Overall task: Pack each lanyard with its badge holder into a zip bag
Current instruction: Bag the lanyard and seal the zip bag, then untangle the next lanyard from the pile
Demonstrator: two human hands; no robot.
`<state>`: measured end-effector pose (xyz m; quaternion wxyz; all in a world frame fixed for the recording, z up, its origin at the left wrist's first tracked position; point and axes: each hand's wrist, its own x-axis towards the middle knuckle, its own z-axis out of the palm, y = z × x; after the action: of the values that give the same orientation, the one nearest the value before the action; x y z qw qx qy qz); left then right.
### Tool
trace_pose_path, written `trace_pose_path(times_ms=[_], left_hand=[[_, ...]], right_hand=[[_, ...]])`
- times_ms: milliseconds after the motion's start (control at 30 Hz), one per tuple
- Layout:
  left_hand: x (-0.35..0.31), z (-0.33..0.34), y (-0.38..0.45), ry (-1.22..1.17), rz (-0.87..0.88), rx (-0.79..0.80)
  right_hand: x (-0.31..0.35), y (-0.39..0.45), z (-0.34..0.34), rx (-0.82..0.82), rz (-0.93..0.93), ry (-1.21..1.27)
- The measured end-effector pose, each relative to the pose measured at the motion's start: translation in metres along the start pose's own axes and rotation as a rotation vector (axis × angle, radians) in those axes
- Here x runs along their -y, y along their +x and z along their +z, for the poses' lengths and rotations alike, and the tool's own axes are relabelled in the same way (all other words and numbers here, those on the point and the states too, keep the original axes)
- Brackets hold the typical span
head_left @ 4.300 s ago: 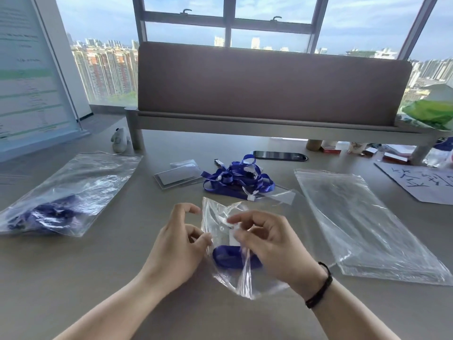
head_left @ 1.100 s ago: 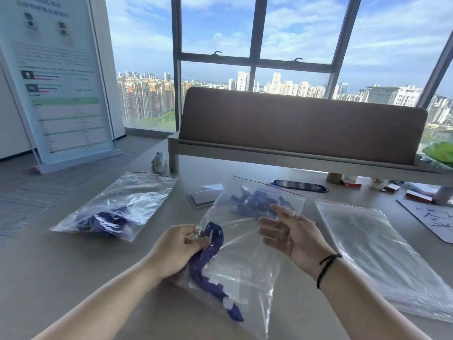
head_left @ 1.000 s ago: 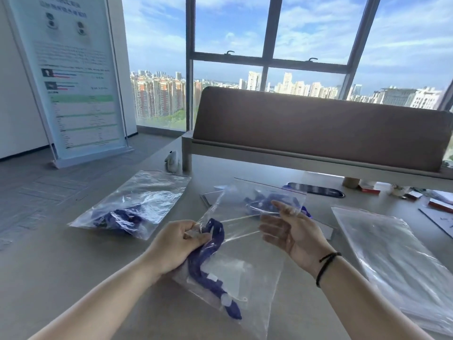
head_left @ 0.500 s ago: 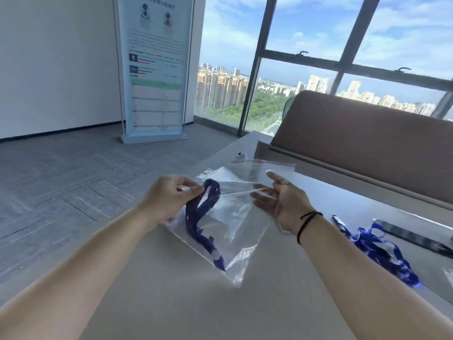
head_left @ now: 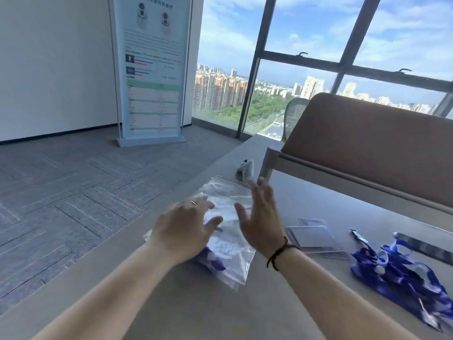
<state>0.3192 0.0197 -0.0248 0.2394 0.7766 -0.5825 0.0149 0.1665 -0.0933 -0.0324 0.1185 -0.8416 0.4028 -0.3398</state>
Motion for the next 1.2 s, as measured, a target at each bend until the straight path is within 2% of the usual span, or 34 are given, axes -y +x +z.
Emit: trace_pose_path(times_ms=[67, 133, 233, 400, 500, 567, 633, 733, 900, 1100, 1200], left_hand=[[-0.003, 0.011, 0.001, 0.009, 0.035, 0.135], [0.001, 0.019, 0.004, 0.063, 0.049, 0.244], [0.007, 0.024, 0.008, 0.125, 0.050, 0.305], [0.005, 0.023, 0.011, 0.195, 0.042, 0.417], [0.003, 0.023, 0.012, 0.207, 0.055, 0.421], [0.002, 0.021, 0.012, 0.224, 0.060, 0.409], [-0.002, 0.017, 0.013, 0.278, 0.078, 0.372], [-0.020, 0.009, 0.008, 0.331, 0.148, 0.225], [-0.111, 0.013, -0.014, 0.057, 0.279, 0.101], [-0.204, 0.047, -0.036, -0.266, 0.403, 0.119], [-0.229, 0.061, -0.045, -0.343, 0.431, 0.140]], right_hand=[[0.007, -0.021, 0.008, 0.233, -0.056, -0.049], [0.008, -0.031, 0.011, 0.422, 0.034, -0.106], [0.006, -0.034, 0.015, 0.505, 0.064, -0.207], [0.004, -0.038, 0.020, 0.497, 0.040, -0.272], [0.003, -0.038, 0.021, 0.486, 0.037, -0.232], [0.002, -0.037, 0.016, 0.412, 0.059, -0.107], [-0.001, -0.041, 0.004, 0.269, 0.146, 0.063], [-0.007, -0.058, -0.021, 0.185, 0.258, 0.219], [-0.040, -0.092, -0.061, 0.195, 0.285, 0.353], [-0.088, -0.135, -0.142, 0.057, 0.302, 0.315], [-0.113, -0.159, -0.185, 0.026, 0.388, 0.249]])
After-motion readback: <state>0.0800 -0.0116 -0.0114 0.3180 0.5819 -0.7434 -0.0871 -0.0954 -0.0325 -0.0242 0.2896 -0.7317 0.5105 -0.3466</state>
